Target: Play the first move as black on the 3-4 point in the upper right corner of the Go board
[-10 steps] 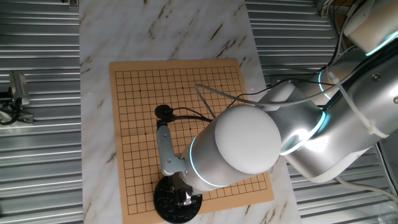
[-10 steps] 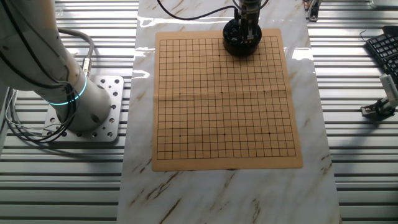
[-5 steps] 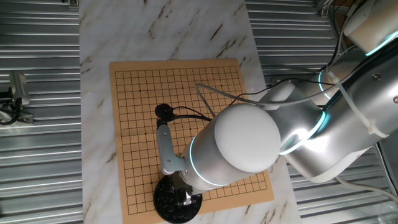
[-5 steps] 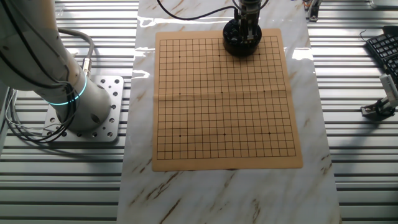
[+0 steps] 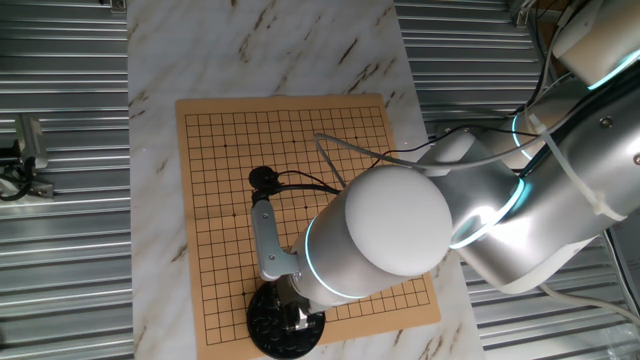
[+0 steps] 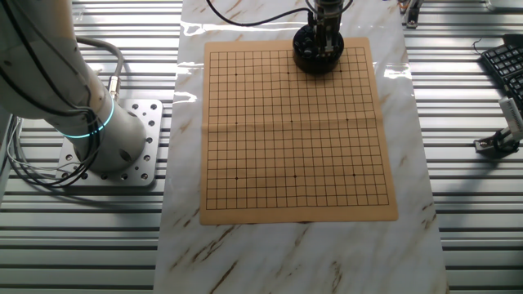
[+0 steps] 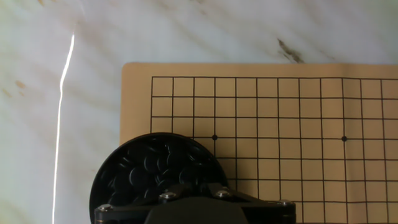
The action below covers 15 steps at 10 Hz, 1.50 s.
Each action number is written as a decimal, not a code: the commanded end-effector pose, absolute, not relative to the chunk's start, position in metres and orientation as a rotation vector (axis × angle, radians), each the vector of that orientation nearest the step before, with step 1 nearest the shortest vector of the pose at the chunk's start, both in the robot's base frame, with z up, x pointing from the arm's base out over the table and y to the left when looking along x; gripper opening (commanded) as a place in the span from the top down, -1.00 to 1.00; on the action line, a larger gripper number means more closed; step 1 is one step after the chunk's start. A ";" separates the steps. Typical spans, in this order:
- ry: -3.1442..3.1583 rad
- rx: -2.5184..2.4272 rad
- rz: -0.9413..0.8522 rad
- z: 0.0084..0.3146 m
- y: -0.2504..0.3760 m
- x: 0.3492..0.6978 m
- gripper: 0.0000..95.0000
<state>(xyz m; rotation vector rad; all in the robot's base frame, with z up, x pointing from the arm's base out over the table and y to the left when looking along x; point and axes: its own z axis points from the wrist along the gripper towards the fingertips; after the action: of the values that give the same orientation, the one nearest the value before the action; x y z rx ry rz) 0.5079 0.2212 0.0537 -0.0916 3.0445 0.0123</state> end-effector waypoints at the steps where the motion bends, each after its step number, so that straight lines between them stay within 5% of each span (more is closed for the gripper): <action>1: 3.051 -0.087 0.012 0.055 0.222 0.508 1.00; 15: 3.076 -0.122 0.029 0.073 0.206 0.516 1.00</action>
<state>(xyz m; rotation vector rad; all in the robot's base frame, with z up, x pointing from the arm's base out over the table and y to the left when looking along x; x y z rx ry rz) 0.5184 0.2039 0.0715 -0.1223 3.0741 0.0262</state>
